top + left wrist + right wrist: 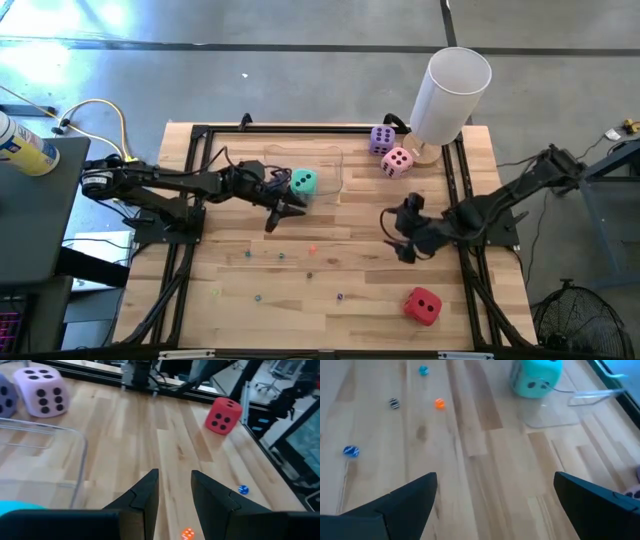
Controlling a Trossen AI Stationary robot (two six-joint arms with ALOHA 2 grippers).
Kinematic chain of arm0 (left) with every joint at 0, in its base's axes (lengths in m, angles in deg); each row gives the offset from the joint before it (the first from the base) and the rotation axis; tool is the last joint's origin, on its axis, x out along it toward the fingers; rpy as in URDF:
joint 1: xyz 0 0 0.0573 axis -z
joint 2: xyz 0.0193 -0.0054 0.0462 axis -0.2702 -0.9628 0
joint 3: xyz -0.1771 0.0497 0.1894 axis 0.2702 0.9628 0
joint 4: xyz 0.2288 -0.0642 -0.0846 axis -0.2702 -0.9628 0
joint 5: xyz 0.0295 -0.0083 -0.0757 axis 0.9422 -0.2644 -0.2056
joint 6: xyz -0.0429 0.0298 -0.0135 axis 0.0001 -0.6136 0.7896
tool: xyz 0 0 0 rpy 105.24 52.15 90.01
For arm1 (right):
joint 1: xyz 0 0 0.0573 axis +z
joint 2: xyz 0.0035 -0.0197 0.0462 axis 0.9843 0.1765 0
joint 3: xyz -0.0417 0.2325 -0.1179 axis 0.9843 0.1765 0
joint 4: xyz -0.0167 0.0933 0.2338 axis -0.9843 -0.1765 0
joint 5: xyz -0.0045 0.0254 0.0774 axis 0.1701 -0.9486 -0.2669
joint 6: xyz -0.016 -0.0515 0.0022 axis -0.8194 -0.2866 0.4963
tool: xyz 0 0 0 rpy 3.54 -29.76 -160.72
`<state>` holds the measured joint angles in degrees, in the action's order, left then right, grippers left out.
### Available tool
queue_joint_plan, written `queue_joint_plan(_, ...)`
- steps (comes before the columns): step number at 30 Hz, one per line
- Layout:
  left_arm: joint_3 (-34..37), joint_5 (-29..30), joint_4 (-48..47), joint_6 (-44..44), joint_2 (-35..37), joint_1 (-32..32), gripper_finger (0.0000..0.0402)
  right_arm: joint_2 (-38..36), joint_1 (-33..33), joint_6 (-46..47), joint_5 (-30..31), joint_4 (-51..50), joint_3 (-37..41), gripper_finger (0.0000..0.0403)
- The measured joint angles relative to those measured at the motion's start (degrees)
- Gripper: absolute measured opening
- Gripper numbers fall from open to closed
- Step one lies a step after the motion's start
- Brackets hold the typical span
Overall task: Pick & Place Dice
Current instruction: Put the large red dice into the transparent bin
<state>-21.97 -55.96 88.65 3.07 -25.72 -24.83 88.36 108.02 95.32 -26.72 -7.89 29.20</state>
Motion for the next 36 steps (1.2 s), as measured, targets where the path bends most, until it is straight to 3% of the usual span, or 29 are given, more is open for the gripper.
queue_joint_plan(10,0.0,0.0,0.0,0.2,0.0,5.2,0.011,0.3,8.7,-2.0,3.6,4.5,-1.7,0.0392)
queue_joint_plan(15,0.0,0.0,0.0,0.2,0.0,8.0,0.011,1.7,11.2,-2.1,3.7,-0.7,-7.9,0.0392)
queue_joint_plan(20,0.0,0.0,0.0,0.2,0.0,10.2,0.011,8.6,13.4,-0.7,3.6,-9.0,-17.4,0.0392)
queue_joint_plan(29,0.0,0.0,0.0,0.2,0.0,12.4,0.011,23.5,14.6,15.0,-0.7,-33.3,-34.7,0.0392)
queue_joint_plan(36,0.0,0.0,0.0,0.1,0.0,12.8,0.011,27.4,16.2,26.8,-9.0,-37.2,-39.6,0.0392)
